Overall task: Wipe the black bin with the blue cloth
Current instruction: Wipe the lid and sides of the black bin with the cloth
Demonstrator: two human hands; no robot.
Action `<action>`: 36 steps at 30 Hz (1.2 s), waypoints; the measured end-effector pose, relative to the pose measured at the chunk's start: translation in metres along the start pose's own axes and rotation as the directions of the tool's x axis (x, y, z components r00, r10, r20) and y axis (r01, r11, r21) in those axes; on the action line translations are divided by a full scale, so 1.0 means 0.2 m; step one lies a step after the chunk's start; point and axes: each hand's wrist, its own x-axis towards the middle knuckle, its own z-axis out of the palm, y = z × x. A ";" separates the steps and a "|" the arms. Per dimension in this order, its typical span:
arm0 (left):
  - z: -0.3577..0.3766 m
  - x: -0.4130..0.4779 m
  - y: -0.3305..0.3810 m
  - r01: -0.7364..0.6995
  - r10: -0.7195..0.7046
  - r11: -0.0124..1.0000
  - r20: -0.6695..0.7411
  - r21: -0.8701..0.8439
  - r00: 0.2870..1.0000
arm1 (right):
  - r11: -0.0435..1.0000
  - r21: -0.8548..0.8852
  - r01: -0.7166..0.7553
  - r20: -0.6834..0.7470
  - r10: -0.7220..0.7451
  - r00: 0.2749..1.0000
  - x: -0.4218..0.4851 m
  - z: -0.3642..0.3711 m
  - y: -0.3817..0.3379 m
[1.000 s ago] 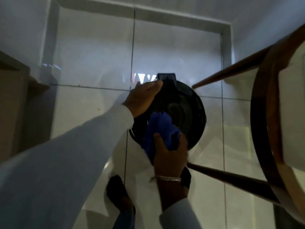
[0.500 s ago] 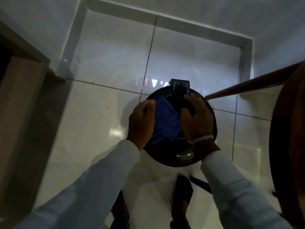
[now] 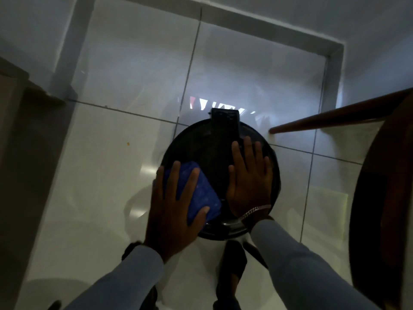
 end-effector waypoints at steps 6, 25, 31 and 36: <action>-0.06 0.48 0.03 0.023 -0.023 0.997 -0.001 0.073 1.000 | 0.999 -0.012 -0.035 -0.016 0.034 0.999 0.02 0.03 0.00; -0.03 0.37 -0.01 -0.266 0.262 0.941 0.050 0.211 0.964 | 0.997 -0.035 -0.068 -0.040 0.067 0.997 0.04 0.06 -0.01; -0.01 0.12 -0.07 -0.279 0.276 0.947 0.039 0.157 0.960 | 0.997 -0.005 -0.072 -0.068 0.071 0.995 0.04 0.05 -0.01; -0.06 -0.01 0.09 -0.103 0.096 0.988 0.061 0.119 0.993 | 0.996 0.062 -0.058 0.002 0.058 0.998 0.04 -0.01 0.00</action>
